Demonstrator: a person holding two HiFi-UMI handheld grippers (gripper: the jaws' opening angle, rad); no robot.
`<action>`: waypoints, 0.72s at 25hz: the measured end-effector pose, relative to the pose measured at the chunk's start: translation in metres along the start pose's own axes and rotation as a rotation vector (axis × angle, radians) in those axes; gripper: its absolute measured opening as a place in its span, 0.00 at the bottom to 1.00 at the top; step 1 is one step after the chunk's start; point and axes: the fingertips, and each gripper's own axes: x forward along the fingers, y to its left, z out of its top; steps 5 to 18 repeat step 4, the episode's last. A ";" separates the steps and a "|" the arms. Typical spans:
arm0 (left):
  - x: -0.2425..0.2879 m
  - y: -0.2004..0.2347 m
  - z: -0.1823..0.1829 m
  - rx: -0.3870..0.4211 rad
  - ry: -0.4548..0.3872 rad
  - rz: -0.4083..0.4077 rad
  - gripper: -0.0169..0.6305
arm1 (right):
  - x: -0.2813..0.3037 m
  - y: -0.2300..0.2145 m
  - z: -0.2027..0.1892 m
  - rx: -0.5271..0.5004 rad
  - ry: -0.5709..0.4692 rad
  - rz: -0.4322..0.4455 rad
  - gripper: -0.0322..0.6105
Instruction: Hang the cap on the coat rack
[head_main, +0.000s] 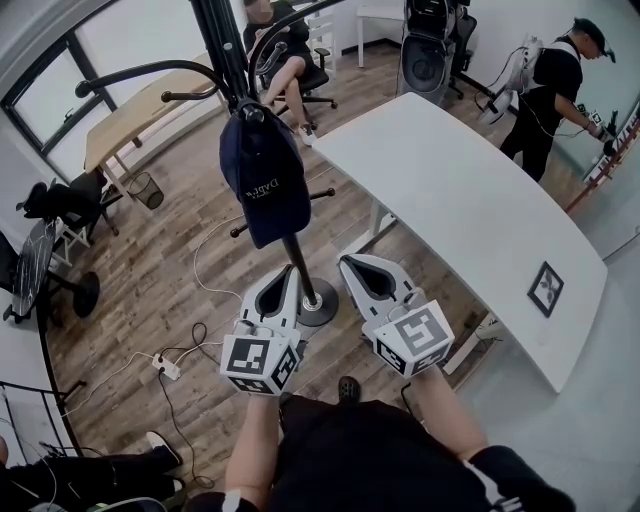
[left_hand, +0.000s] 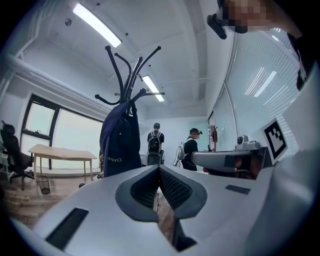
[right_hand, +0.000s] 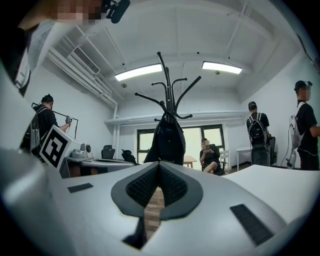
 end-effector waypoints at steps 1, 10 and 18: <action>0.000 0.000 0.000 -0.001 0.000 -0.001 0.05 | 0.000 0.000 0.000 -0.003 0.002 0.001 0.10; 0.001 -0.001 -0.001 -0.006 0.000 -0.006 0.05 | 0.000 0.001 -0.001 -0.010 0.007 0.005 0.10; 0.001 -0.001 -0.001 -0.006 0.000 -0.006 0.05 | 0.000 0.001 -0.001 -0.010 0.007 0.005 0.10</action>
